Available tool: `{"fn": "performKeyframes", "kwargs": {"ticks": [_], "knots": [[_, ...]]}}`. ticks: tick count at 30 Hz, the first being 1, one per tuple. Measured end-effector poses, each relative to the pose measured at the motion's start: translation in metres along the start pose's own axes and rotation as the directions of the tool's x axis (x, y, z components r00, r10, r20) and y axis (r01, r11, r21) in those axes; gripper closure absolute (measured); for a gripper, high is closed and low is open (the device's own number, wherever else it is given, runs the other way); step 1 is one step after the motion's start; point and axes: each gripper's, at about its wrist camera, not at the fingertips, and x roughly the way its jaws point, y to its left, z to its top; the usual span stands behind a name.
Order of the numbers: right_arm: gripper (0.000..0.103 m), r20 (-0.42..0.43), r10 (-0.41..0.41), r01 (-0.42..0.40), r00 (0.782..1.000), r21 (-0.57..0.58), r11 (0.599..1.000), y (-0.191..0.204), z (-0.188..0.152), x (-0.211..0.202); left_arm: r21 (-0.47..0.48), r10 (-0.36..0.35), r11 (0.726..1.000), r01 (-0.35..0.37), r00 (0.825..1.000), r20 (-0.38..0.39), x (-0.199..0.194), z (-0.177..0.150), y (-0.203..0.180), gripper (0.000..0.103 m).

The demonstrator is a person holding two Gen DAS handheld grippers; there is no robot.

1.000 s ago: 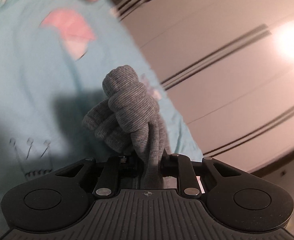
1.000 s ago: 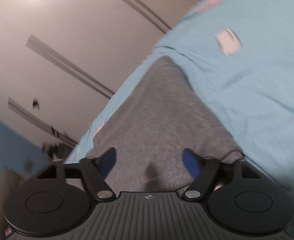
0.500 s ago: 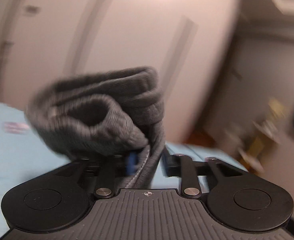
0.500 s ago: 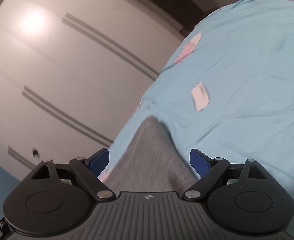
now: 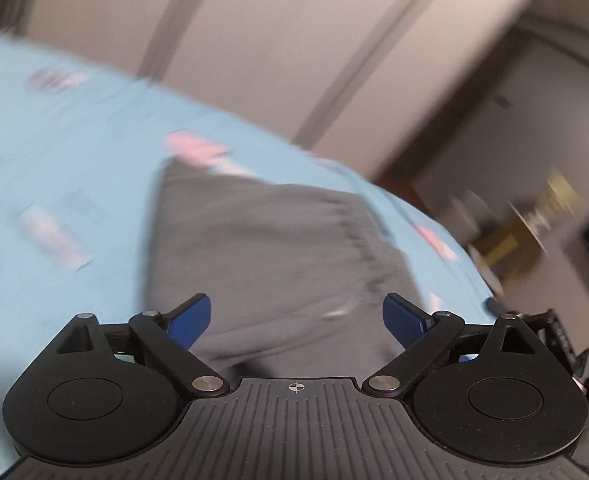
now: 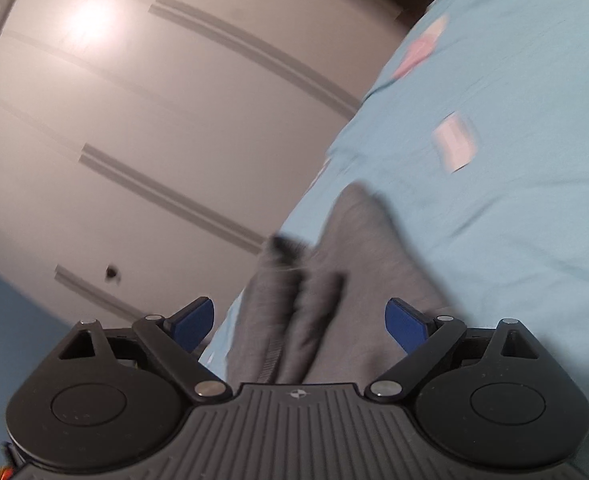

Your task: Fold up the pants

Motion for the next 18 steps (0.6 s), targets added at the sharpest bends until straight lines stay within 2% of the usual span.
{"fn": "performKeyframes", "kwargs": {"ticks": [3, 4, 7, 12, 14, 15, 16, 18], "knots": [[0.009, -0.059, 0.019, -0.021, 0.998, -0.035, 0.999, 0.016, 0.004, 0.037, -0.068, 0.035, 0.997, -0.035, 0.999, -0.005, -0.004, -0.007, 0.034, 0.007], [0.004, -0.074, 0.007, -0.010, 0.997, -0.038, 0.999, 0.018, 0.005, 0.051, -0.087, 0.038, 0.995, -0.038, 0.999, -0.008, -0.001, -0.006, 0.038, 0.007], [0.004, -0.114, -0.078, 0.074, 0.990, -0.037, 0.997, 0.010, 0.007, 0.089, -0.149, 0.046, 0.988, -0.050, 0.999, -0.027, -0.014, -0.014, 0.054, 0.007], [0.005, -0.111, -0.076, 0.076, 0.991, -0.008, 0.997, 0.005, 0.012, 0.131, -0.203, 0.089, 0.974, -0.097, 0.995, -0.051, -0.013, -0.020, 0.080, 0.007], [0.007, -0.120, -0.111, 0.110, 0.987, -0.012, 0.994, 0.006, 0.012, 0.149, -0.229, 0.100, 0.967, -0.112, 0.993, -0.065, -0.012, -0.019, 0.089, 0.007], [0.020, -0.119, -0.118, 0.117, 0.986, -0.021, 0.993, 0.007, 0.012, 0.155, -0.241, 0.100, 0.964, -0.114, 0.993, -0.069, -0.011, -0.019, 0.092, 0.007], [0.039, -0.113, -0.119, 0.116, 0.986, -0.034, 0.993, 0.008, 0.011, 0.159, -0.254, 0.099, 0.960, -0.114, 0.992, -0.072, -0.010, -0.018, 0.096, 0.007], [0.041, -0.095, -0.102, 0.097, 0.990, -0.049, 0.994, 0.010, 0.008, 0.162, -0.268, 0.098, 0.957, -0.116, 0.992, -0.077, -0.006, -0.019, 0.102, 0.007]]}}
